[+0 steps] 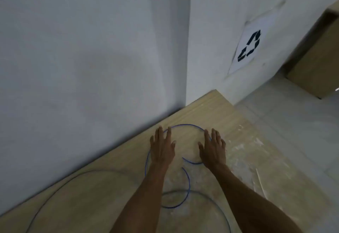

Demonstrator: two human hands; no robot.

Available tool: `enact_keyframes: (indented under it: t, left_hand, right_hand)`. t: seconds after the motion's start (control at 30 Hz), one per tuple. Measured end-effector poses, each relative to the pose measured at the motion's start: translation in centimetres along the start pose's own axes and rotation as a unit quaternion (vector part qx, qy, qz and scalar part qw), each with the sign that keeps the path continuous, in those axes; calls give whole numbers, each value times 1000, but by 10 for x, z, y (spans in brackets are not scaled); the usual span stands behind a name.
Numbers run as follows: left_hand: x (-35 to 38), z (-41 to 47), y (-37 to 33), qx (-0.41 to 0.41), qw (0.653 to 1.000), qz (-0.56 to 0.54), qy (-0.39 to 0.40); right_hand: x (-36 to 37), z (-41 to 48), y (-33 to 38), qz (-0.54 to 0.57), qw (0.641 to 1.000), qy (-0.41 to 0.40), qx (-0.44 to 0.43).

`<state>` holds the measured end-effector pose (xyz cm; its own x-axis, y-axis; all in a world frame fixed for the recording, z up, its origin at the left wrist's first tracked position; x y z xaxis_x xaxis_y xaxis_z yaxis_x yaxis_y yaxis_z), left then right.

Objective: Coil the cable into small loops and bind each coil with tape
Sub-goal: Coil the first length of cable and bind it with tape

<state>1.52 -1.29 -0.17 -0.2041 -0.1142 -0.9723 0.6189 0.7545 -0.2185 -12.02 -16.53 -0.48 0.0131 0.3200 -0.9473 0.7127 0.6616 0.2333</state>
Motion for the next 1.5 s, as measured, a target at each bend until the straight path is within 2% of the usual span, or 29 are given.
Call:
enact_keyframes:
  t: [0.1,0.27,0.43,0.77,1.0,1.13,1.23,1.33,1.5]
  left_hand:
    - [30,14,0,-11,1000,-12,-15]
    - [57,26,3,-5,1000,-20,-6]
    - [66,33,9,3,999,-34,-37]
    - [71,25,7,-11,992,-75,-97]
    - [72,25,13,-30,967,-173,-182]
    - [54,27,3,-96,952,-246,-154]
    - [32,32,-4,-129,952,-256,-105]
    - [10,33,-4,-124,958,-250,-66]
    - [-41,17,17,-104,970,-200,-93]
  right_hand:
    - [20,10,-13,22,999,0,42]
    - [50,10,-14,31,998,-48,39]
    - [58,10,-11,59,992,-94,62]
    - [64,10,-15,75,986,-138,51]
    - [65,15,-17,204,958,-184,83]
    - [62,19,-8,257,942,-182,116]
    - [48,14,5,281,935,-183,114]
    - [29,8,22,282,936,-178,109]
    - [2,2,58,236,956,-163,65]
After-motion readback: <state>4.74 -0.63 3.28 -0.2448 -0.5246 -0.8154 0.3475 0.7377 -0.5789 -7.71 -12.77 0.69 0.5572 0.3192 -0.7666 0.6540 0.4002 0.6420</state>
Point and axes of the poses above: each hand's wrist, its own z-axis towards the middle knuckle, its own x-axis out of the palm, y = z × x, the point moved 2 cm from there along z, towards the middle knuckle, and after that the axes turned 2 degrees about -z, right-handed, at the moved point
